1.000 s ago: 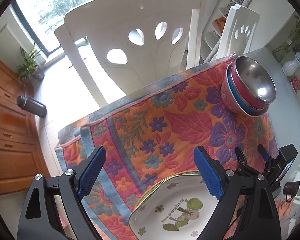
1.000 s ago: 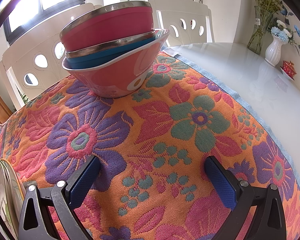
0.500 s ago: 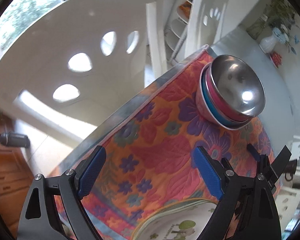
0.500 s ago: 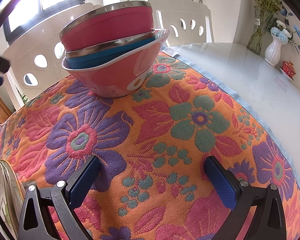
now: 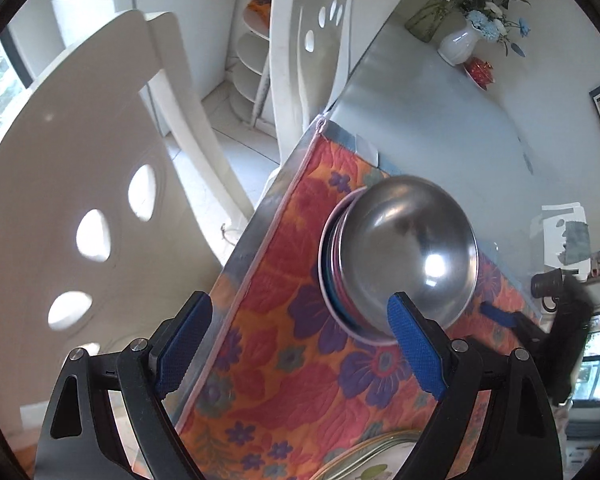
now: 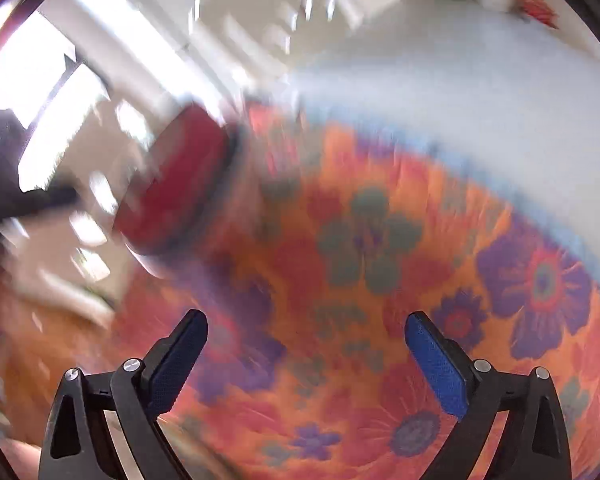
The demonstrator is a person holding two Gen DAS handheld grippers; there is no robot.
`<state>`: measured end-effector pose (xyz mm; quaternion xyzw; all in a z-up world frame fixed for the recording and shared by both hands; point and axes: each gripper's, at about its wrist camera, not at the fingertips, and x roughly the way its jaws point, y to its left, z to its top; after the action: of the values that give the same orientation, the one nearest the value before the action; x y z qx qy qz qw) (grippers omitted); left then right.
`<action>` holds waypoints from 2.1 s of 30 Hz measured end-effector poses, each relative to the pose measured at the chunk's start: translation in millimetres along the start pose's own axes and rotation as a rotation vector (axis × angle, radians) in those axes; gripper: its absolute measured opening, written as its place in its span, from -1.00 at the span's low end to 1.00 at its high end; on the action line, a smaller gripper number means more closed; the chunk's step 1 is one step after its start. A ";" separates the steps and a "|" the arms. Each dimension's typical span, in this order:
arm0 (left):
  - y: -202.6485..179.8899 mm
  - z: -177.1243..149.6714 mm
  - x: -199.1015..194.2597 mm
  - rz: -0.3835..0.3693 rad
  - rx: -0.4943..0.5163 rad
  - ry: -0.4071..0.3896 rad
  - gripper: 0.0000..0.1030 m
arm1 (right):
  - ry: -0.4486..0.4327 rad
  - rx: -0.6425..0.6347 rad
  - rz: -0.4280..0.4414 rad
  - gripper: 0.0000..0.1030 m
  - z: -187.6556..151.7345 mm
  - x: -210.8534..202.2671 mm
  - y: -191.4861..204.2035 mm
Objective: Organize plates and bowls
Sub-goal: 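Grip the bowl stack rim with both tools and lift it, then carry the bowl stack with both tools and lower it onto the tree plate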
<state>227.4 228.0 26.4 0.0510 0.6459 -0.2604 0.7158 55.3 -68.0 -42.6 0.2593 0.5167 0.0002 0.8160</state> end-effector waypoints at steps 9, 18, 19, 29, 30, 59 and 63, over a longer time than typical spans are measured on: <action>5.3 26.3 52.0 -0.074 -0.013 0.077 0.72 | -0.007 0.030 0.032 1.00 89.2 9.0 44.6; 1.0 19.6 89.5 -0.098 -0.025 0.133 0.44 | 0.128 0.223 0.139 0.72 67.0 87.2 9.4; 0.1 18.6 90.3 -0.123 -0.023 0.131 0.38 | 0.139 0.235 0.165 0.65 64.4 93.0 7.7; -25.7 16.5 76.8 -0.149 0.065 0.094 -0.27 | 0.160 0.267 0.173 0.20 56.3 102.6 22.8; -27.0 16.1 75.0 -0.142 0.063 0.093 -0.28 | 0.165 0.276 0.167 0.20 56.5 102.4 24.1; -89.0 -150.0 -57.6 -0.093 -0.048 0.020 -0.31 | 0.198 0.442 0.197 0.20 -96.6 -46.4 71.5; -88.9 -181.7 -59.5 -0.088 -0.071 0.039 -0.31 | 0.229 0.456 0.197 0.20 -133.6 -53.2 75.6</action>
<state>23.4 244.3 77.2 0.0024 0.6700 -0.2674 0.6925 -61.9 39.6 -10.0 0.4837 0.5645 -0.0075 0.6689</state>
